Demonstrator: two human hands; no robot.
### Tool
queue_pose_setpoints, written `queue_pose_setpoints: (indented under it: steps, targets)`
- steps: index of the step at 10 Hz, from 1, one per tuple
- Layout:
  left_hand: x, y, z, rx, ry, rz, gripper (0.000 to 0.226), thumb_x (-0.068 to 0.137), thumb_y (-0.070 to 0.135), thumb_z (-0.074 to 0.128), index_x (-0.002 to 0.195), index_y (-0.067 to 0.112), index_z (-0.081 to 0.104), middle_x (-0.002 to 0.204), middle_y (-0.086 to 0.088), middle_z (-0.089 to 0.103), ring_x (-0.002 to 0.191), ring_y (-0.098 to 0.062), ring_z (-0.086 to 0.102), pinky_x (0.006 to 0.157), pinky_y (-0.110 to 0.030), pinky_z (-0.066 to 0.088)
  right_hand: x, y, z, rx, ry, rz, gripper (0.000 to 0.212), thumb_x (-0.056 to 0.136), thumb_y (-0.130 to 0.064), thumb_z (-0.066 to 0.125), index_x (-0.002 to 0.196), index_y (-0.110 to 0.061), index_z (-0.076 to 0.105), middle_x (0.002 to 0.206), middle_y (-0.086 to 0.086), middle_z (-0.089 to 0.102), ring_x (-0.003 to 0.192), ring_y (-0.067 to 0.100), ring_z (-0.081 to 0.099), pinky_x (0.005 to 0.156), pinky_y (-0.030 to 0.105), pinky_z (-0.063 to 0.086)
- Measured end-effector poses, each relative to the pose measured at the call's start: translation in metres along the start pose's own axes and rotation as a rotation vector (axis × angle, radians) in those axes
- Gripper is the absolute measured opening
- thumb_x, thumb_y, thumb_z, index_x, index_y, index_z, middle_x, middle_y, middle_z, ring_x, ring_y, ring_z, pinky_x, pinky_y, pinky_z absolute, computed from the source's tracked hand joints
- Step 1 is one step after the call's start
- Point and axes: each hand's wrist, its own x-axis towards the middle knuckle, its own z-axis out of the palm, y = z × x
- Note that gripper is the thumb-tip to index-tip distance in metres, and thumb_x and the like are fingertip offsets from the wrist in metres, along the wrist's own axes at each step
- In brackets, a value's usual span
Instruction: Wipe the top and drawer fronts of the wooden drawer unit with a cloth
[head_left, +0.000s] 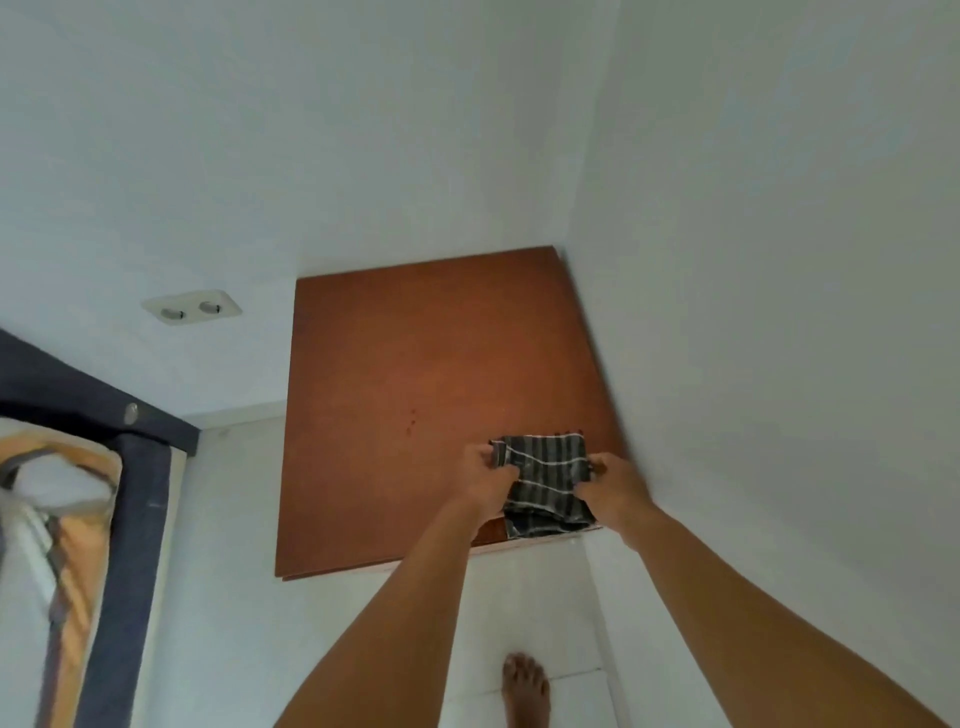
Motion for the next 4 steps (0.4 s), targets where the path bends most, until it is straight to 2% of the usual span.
queue_pose_setpoints:
  steps: [1,2,3,4]
  targets:
    - [0.011,0.000,0.008,0.002,-0.027,0.036,0.027,0.098,0.014,0.067,0.120,0.017,0.052,0.111,-0.005,0.065,0.105,-0.026,0.067,0.095,-0.050,0.059,0.012,0.002,-0.002,-0.022,0.065,-0.005,0.031,0.090,-0.005,0.063,0.121,-0.011,0.065,0.109,0.008,0.068,0.089,0.023,0.059,0.079,0.029,0.048]
    - [0.011,0.001,0.012,0.042,-0.042,0.103,0.025,0.100,0.016,0.065,0.124,0.015,0.056,0.119,-0.007,0.069,0.107,-0.024,0.068,0.096,-0.045,0.059,0.015,0.005,-0.006,-0.046,0.137,-0.039,0.038,0.090,-0.006,0.063,0.126,-0.015,0.062,0.116,0.010,0.070,0.093,0.027,0.062,0.081,0.031,0.051]
    - [0.006,0.002,0.009,0.162,0.041,0.154,0.022,0.102,0.018,0.060,0.124,0.015,0.060,0.119,-0.002,0.068,0.109,-0.021,0.067,0.098,-0.039,0.057,0.012,0.005,-0.010,-0.113,0.165,-0.051,0.047,0.088,-0.013,0.066,0.134,-0.020,0.058,0.122,0.011,0.066,0.108,0.034,0.064,0.086,0.036,0.052]
    - [-0.005,0.008,0.002,0.175,0.065,0.175,0.020,0.101,0.014,0.059,0.122,0.013,0.060,0.111,0.001,0.063,0.110,-0.020,0.064,0.089,-0.025,0.054,0.007,0.002,-0.013,-0.134,0.155,-0.061,0.040,0.088,-0.015,0.065,0.127,-0.023,0.062,0.115,0.008,0.068,0.099,0.031,0.066,0.072,0.030,0.049]
